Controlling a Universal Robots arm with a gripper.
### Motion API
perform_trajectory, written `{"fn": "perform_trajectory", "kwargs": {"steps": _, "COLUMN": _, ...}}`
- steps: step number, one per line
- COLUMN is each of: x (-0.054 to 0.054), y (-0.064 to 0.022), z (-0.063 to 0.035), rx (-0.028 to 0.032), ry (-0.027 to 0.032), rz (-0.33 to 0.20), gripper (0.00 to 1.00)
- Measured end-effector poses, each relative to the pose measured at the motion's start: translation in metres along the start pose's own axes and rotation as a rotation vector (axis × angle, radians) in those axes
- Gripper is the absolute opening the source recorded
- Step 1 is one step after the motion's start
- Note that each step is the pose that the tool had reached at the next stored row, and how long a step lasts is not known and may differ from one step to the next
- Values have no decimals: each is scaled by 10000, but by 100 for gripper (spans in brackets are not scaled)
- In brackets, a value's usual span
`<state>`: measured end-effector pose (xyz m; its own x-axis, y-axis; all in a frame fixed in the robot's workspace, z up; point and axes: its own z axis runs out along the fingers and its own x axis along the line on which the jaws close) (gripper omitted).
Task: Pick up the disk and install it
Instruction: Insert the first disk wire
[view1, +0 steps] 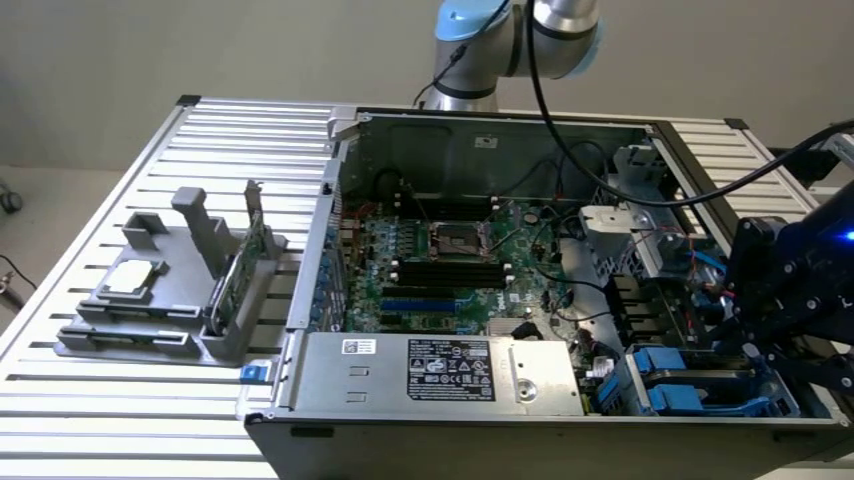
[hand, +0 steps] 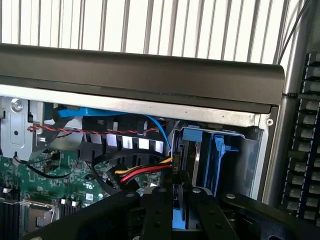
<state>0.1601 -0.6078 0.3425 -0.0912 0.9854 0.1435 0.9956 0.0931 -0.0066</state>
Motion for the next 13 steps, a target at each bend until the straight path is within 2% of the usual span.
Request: {"fn": "perform_trajectory", "kwargs": {"steps": 13, "x": -4, "y": 3, "z": 27, "rx": -5, "ry": -119, "rz": 108, "gripper": 17}}
